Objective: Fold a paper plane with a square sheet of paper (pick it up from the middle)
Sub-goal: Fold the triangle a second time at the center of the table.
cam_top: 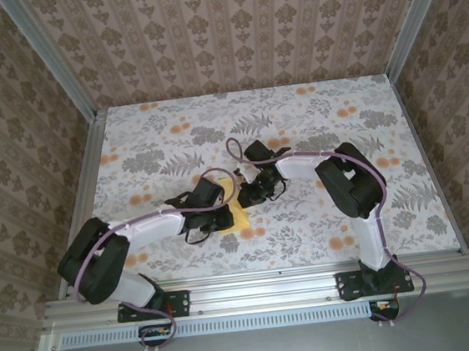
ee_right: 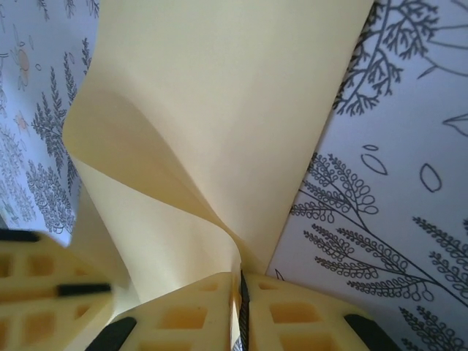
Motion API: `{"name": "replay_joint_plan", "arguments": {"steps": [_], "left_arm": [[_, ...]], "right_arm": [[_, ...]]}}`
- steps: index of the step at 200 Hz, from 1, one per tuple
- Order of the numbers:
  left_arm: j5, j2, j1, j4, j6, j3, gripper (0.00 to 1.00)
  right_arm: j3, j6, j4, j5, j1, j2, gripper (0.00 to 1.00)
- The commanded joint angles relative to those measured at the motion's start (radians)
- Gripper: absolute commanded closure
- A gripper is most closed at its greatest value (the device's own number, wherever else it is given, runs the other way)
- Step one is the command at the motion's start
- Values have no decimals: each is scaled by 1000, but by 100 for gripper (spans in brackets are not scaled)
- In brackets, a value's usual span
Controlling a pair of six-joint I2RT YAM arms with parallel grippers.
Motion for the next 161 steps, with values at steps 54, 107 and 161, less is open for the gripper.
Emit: {"name": "replay_joint_plan", "arguments": {"steps": [54, 107, 161], "left_arm": [[-28, -184, 27, 153, -179, -94, 81], [-13, -109, 63, 285, -255, -134, 82], [11, -46, 73, 323, -251, -115, 83]], "right_arm": [[-20, 38, -79, 207, 53, 64, 84], [-23, 74, -76, 232, 69, 86, 82], [-33, 88, -100, 304, 81, 85, 81]]}}
